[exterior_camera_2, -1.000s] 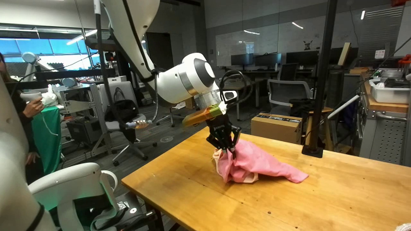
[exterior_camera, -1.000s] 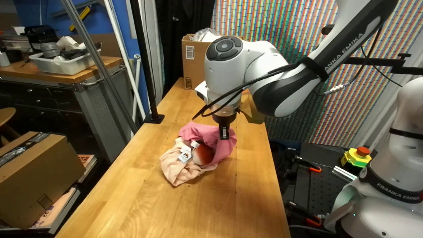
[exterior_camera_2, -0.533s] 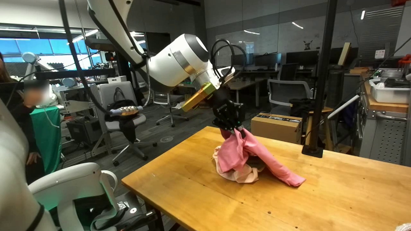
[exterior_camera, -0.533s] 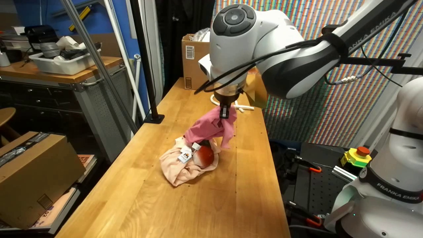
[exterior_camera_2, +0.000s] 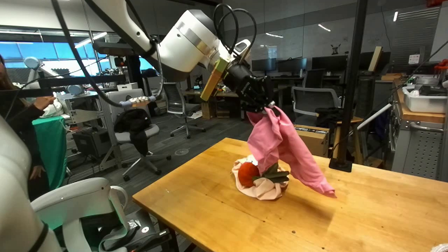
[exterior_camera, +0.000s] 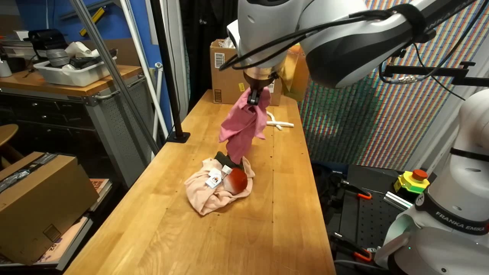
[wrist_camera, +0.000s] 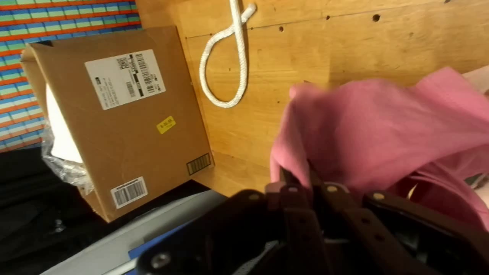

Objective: Spread the objects and the clothes across the table

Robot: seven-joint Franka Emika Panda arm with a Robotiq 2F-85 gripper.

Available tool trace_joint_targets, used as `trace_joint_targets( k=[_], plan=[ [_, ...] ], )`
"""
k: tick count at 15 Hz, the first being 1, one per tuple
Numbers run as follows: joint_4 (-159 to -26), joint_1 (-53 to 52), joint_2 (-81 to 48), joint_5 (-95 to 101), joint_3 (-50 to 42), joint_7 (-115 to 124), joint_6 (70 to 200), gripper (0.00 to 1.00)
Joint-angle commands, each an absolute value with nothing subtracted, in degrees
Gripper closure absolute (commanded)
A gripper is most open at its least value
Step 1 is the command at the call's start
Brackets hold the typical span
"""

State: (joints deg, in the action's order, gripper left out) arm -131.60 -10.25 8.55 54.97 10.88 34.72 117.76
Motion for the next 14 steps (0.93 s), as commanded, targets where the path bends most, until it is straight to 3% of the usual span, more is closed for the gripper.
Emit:
trace_joint_targets(
  k=[1, 14],
  plan=[
    [-127.38, -9.78, 8.15, 58.59, 12.06, 37.31, 113.52, 0.99],
    [-111.53, -8.91, 2.6, 59.88, 10.33, 33.48, 109.41, 0.99]
  ],
)
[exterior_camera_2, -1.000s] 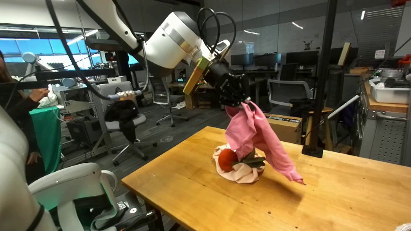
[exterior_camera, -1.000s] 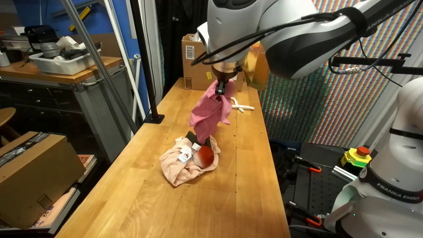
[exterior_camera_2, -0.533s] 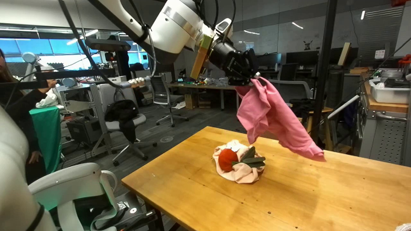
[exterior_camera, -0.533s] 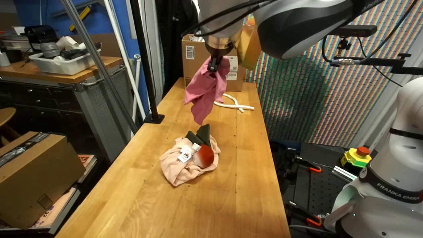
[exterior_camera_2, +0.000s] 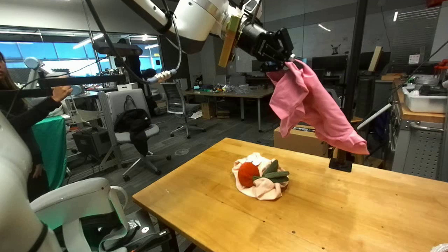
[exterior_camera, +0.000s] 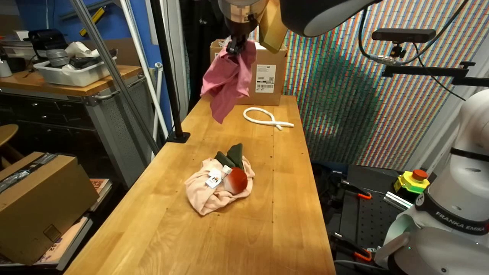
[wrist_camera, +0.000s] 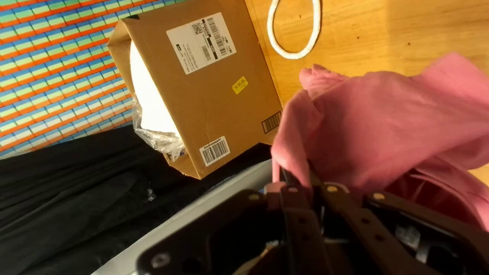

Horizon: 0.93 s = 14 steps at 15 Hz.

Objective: Spread the objects and the clothes across the table

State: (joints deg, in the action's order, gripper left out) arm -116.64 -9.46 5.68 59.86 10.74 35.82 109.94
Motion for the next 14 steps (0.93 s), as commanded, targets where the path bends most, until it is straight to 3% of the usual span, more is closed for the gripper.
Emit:
trace_joint_targets(
  k=[1, 14],
  plan=[
    [-110.13, -8.82, 1.74, 59.39, 10.07, 32.25, 109.38, 0.99],
    [-86.18, -4.65, -8.41, 43.23, 4.8, -9.9, 106.96, 0.99]
  ],
)
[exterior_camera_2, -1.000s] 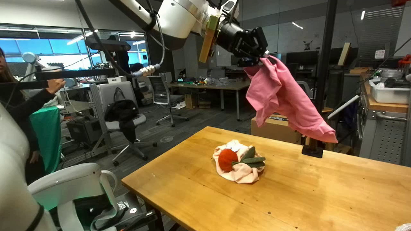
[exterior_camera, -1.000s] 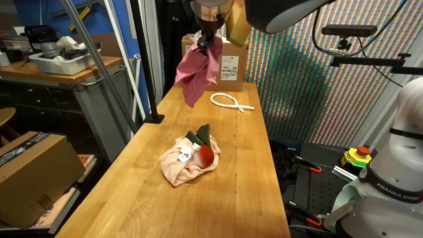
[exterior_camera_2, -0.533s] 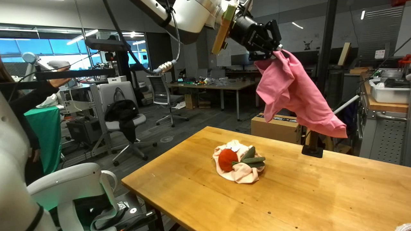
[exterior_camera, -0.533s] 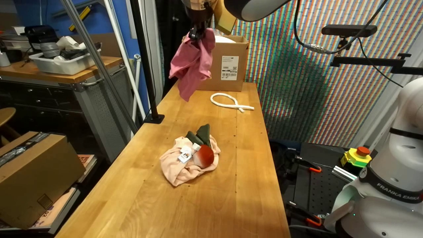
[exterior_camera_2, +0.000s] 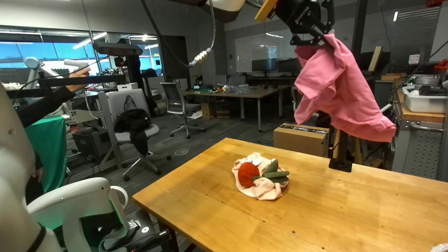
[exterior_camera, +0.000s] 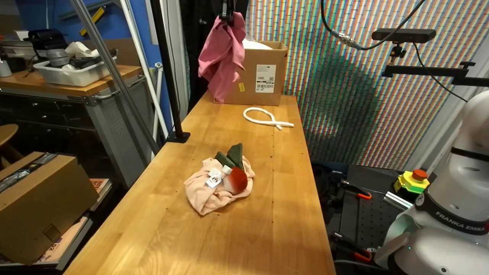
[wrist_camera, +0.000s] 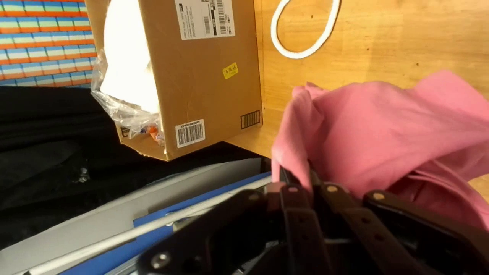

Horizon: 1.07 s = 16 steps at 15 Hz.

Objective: Spread the objects and the clothes across the table

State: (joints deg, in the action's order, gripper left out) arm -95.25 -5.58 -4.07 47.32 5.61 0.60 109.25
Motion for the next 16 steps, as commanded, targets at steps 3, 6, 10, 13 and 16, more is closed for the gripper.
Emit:
trace_joint_targets(
  k=[3, 6, 10, 13, 16],
  plan=[
    [-79.15, -3.36, -11.87, 37.19, 4.02, -20.84, 104.93, 0.99],
    [-72.12, -2.77, -15.67, 31.95, 3.61, -29.63, 98.13, 0.99],
    [-62.09, -3.26, -21.42, 30.91, 3.08, -37.22, 85.63, 0.99],
    [-56.46, -3.68, -25.18, 31.92, 2.75, -41.05, 80.67, 0.99],
    [-51.75, -3.4, -28.2, 30.85, 2.65, -43.6, 80.09, 0.99]
  ],
)
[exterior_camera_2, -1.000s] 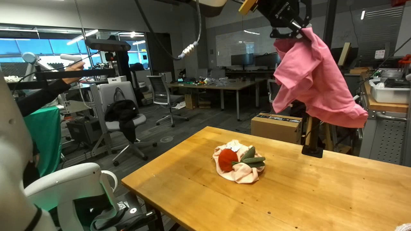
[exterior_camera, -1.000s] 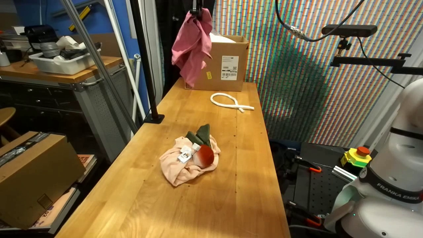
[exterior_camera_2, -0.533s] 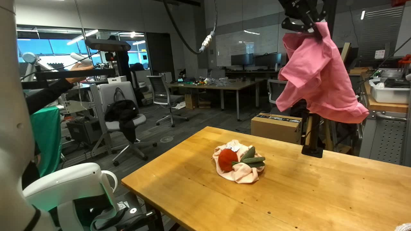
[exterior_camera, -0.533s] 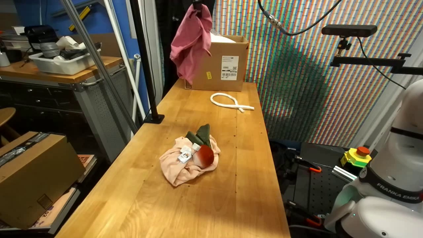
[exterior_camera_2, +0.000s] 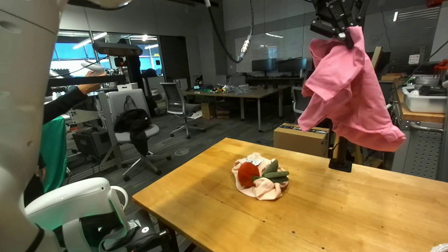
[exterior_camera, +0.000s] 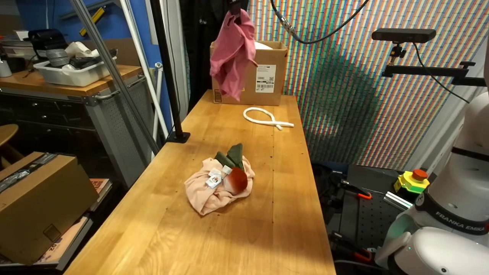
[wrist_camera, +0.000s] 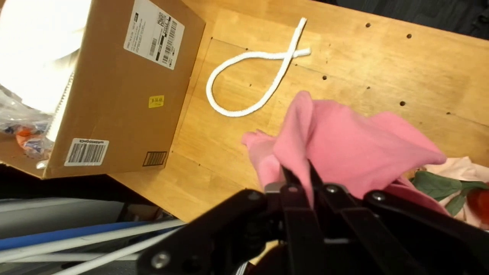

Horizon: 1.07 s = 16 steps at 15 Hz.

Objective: Spread the objects and the clothes across the table

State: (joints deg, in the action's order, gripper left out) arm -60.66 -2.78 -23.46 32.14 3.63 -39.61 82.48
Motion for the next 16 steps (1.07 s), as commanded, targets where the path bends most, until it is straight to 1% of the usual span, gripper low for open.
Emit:
trace_joint_targets(
  k=[1, 7, 10, 16],
  plan=[
    [-50.28, -2.95, -29.07, 29.49, 2.75, -43.65, 81.03, 0.99],
    [-40.91, 0.71, -34.45, 15.89, 3.12, -41.89, 82.67, 0.99],
    [-39.09, 3.49, -35.93, 12.75, 4.16, -41.38, 84.81, 0.99],
    [-37.31, 5.32, -39.34, 11.36, 4.2, -42.55, 91.56, 0.99]
  ],
)
